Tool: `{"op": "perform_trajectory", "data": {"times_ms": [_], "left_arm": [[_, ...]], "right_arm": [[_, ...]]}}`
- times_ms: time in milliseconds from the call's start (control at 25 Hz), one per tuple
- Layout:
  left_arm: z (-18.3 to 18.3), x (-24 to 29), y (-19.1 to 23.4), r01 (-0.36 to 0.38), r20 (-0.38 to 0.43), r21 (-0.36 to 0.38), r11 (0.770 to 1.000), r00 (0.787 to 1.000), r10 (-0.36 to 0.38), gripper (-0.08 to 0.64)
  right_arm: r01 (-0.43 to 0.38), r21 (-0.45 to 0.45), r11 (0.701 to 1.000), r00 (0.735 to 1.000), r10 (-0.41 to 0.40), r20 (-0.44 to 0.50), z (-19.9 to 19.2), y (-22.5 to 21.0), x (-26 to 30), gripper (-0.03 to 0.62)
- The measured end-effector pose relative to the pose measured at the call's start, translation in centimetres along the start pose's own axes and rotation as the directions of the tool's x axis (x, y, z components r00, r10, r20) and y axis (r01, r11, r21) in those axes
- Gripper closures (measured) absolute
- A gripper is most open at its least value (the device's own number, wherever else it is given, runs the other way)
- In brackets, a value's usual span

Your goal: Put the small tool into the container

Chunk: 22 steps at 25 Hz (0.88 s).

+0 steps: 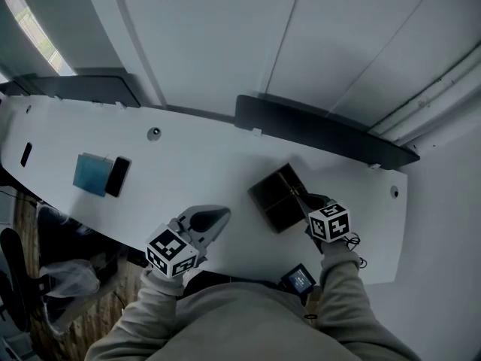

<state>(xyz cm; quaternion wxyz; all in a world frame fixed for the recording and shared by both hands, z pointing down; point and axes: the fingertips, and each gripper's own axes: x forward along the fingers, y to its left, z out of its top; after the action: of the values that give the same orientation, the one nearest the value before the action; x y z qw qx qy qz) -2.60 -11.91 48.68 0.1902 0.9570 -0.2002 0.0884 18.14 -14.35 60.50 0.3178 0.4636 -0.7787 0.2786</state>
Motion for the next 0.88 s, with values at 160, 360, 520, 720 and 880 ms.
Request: {"op": "perform_trajectory", "data": {"times_ms": [160,360,520,720,880], "left_arm": [[0.1,0.0,-0.3,0.001,-0.008,0.014,1.000,1.000,-0.001,0.558],[1.4,0.8,-1.1,0.021,-0.007,0.048,0.999,1.000,-0.020,0.558],[2.1,1.5,-1.5,0.004,-0.014,0.102,0.995,1.000,-0.003,0.558],[2.9,2.5,-1.6,0.017,-0.009,0.122,0.992,1.000,-0.016,0.558],[4.1,3.4,-2.4,0.036,-0.005,0.154,0.987,0.999,-0.035,0.558]], "right_arm": [[-0.006,0.003,1.000,0.999,0.005,0.035,0.7,0.8,-1.4,0.572],[0.015,-0.023,1.000,0.994,-0.012,0.113,2.4,1.2,-4.2,0.572],[0.025,-0.024,0.999,0.980,-0.020,0.200,4.3,1.4,-8.1,0.572],[0.064,-0.042,0.997,0.962,-0.050,0.270,5.7,1.6,-11.7,0.572],[0.056,0.001,0.998,0.944,-0.053,0.325,6.3,1.6,-13.7,0.572]]}}
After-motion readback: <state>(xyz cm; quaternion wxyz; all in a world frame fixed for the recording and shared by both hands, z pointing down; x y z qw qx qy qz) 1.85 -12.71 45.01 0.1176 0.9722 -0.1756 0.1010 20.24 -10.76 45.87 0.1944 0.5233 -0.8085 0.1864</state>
